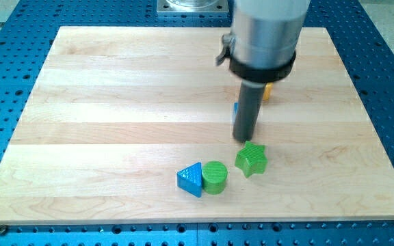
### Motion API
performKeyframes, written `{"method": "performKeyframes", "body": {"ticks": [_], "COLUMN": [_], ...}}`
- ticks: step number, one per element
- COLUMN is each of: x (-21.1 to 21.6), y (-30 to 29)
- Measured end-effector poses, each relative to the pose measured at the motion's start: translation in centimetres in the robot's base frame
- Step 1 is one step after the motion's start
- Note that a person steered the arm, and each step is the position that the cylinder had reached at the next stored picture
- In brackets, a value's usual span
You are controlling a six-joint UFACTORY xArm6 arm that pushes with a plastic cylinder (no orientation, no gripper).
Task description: Move the cube at the bottom of the heart
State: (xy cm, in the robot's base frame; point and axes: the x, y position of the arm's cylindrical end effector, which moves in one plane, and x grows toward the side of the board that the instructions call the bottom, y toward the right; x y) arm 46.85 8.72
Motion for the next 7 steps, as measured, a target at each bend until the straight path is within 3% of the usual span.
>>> {"method": "performKeyframes", "body": {"ticks": [2,3,4,7], "x": [0.7,-4.0,-5.9,-5.2], "y": [-4.0,-4.0,-3.8,-1.8]}}
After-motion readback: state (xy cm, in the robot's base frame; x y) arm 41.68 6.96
